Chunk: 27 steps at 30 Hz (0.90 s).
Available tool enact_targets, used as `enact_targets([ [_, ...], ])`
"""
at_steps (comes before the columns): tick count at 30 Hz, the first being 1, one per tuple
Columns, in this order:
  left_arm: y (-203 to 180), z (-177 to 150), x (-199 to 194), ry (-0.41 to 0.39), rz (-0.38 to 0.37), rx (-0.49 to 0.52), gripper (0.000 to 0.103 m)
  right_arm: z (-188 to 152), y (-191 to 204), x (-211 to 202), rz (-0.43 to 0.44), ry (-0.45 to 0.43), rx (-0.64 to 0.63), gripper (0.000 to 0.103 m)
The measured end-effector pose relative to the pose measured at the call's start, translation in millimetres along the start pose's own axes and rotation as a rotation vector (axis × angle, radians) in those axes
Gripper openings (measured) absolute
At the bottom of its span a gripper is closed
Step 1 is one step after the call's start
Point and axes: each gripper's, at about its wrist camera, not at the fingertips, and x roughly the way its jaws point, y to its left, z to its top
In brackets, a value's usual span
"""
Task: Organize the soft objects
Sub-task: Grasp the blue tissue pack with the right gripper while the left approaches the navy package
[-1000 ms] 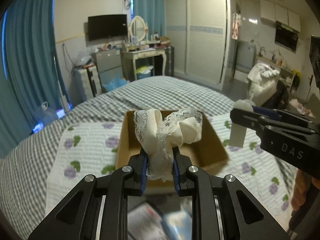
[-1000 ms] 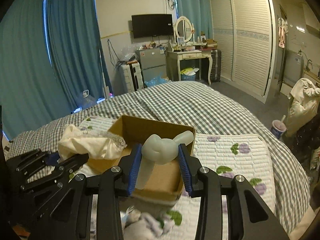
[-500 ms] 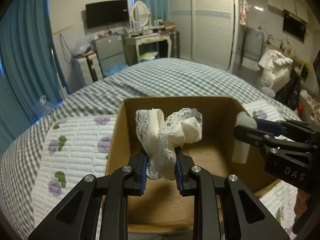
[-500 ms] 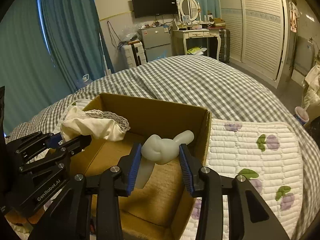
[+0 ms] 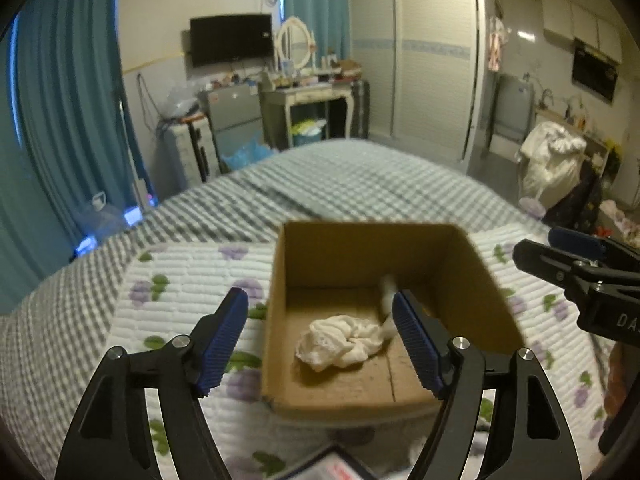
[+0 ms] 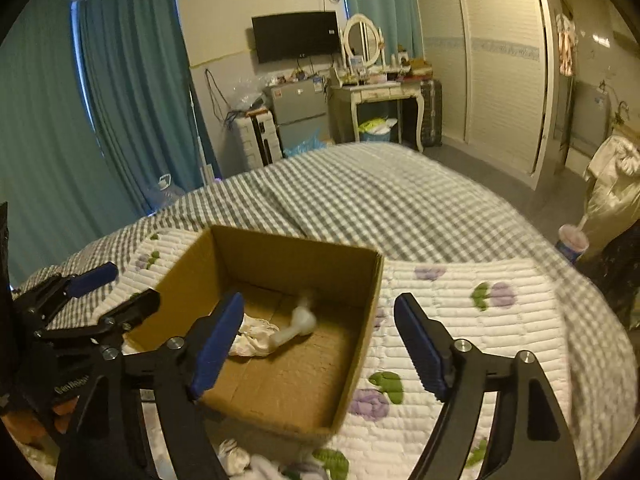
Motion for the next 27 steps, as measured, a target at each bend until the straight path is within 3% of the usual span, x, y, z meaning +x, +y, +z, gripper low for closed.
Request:
enact_targets([
  [4,7,8,-56,-0.077,0.033,-0.002,0.095,8,16,-53,-0.021,-0.038,-0.035,0.088],
  [8,13,6,-110,-0.132,0.059,0.020,0.097,7,36,-104,-0.042,-0.068,-0.065,0.095],
  [10,15,1,-134,-0.157,0.066,0.026,0.103,2,45,-127,-0.031,-0.067,-0.064,0.097],
  [15,24,-24,-168,-0.193,0.076,0.024,0.103,-25,67,-159,-0.026,-0.076,-0.076,0.103],
  [20,32,-54,-166,-0.156,0.087,0.006,0.103,-61,81,-155,-0.018,-0.034,-0.075,0.103],
  [27,38,-98,-139,-0.099,0.095,-0.007,0.103,-111,94,-107,0.006,0.056,-0.044,0.103],
])
